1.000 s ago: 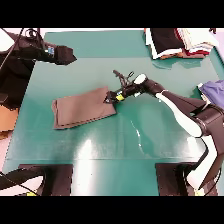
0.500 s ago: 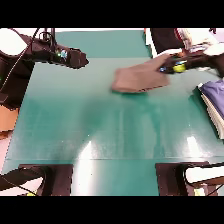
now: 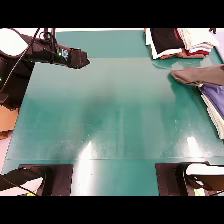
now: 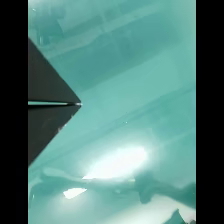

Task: Fold the shirts.

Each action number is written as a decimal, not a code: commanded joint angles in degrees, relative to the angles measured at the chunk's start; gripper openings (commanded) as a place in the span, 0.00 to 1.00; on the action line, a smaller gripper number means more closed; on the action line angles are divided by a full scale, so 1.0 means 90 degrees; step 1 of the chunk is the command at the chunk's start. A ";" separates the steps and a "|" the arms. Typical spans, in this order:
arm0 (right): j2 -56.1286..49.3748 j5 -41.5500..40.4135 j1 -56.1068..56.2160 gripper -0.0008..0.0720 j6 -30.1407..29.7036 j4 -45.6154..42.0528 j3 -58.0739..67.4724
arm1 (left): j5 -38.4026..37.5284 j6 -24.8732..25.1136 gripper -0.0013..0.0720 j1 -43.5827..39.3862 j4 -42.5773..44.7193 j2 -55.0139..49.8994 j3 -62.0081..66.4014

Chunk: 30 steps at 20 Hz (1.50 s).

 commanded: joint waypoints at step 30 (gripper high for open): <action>0.2059 0.1217 -0.3130 0.39 -0.1625 -0.1564 -0.0976 | -0.0061 0.0100 0.06 0.0000 0.0002 0.0000 0.0002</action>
